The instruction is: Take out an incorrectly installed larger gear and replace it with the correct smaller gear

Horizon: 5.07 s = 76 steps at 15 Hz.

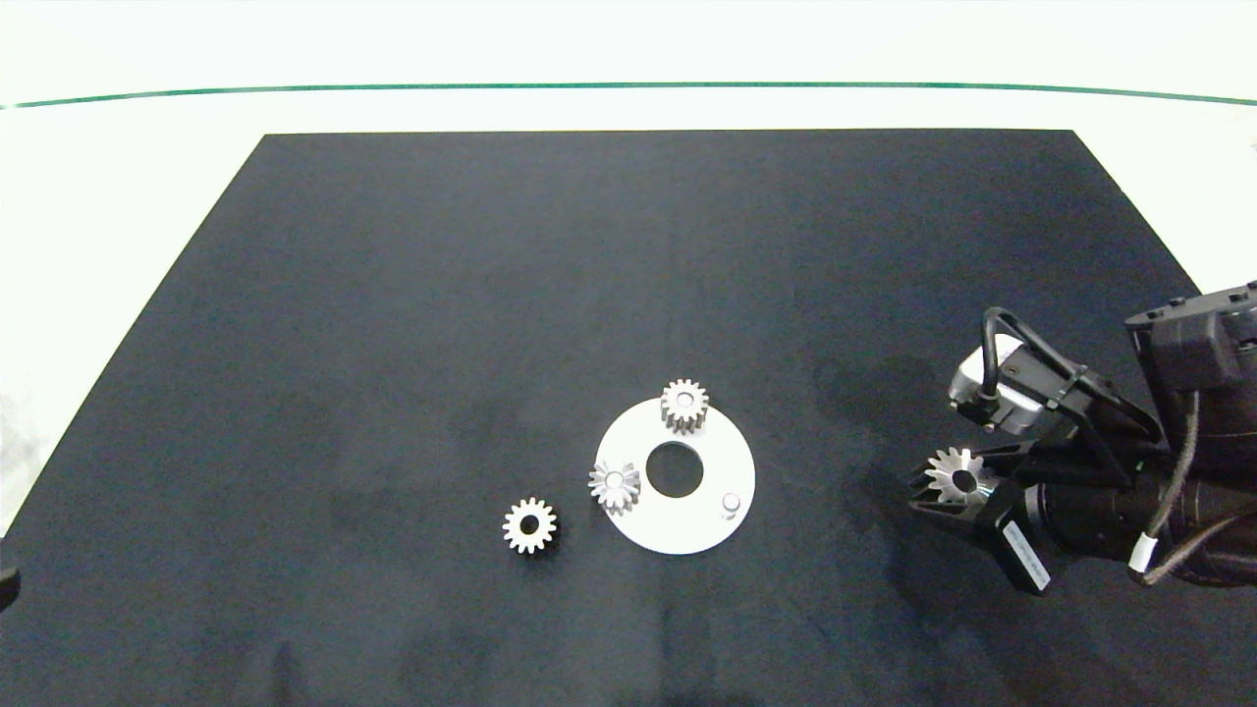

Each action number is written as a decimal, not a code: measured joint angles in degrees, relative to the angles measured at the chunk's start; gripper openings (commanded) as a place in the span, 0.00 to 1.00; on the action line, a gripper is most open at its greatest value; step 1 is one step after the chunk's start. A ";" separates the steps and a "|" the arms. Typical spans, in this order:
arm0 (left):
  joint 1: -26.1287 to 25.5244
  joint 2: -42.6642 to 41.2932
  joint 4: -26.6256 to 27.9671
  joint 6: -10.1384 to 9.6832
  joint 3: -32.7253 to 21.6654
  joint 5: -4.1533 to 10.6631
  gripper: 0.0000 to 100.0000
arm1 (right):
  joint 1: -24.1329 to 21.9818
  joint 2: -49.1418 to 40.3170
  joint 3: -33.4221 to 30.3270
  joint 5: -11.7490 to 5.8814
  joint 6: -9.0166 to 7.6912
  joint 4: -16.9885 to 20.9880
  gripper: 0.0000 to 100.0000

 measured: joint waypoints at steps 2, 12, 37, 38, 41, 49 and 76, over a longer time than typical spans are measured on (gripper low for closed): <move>0.00 -0.06 0.02 0.00 0.07 0.02 1.00 | -2.49 -0.02 1.51 1.68 0.09 -0.66 0.19; 0.28 -0.16 0.02 0.00 0.35 0.00 1.00 | -11.63 4.19 6.31 4.55 0.05 -12.34 0.19; -14.13 0.06 -6.75 6.18 4.82 -1.38 1.00 | -11.96 -13.08 8.98 3.91 0.26 -10.15 1.00; -15.57 0.20 -10.03 6.25 6.80 -1.39 1.00 | -11.97 -14.63 8.98 3.85 0.26 -9.86 1.00; -19.01 1.35 -18.53 6.67 12.90 -1.33 1.00 | -11.96 -18.71 7.78 3.89 0.26 -6.10 1.00; -26.06 7.13 -19.80 14.23 16.51 -0.83 1.00 | -12.02 -25.43 5.30 3.44 0.24 -3.54 1.00; -38.33 40.85 -48.23 17.37 16.29 4.85 1.00 | -11.93 -27.09 7.84 3.89 1.38 -3.39 1.00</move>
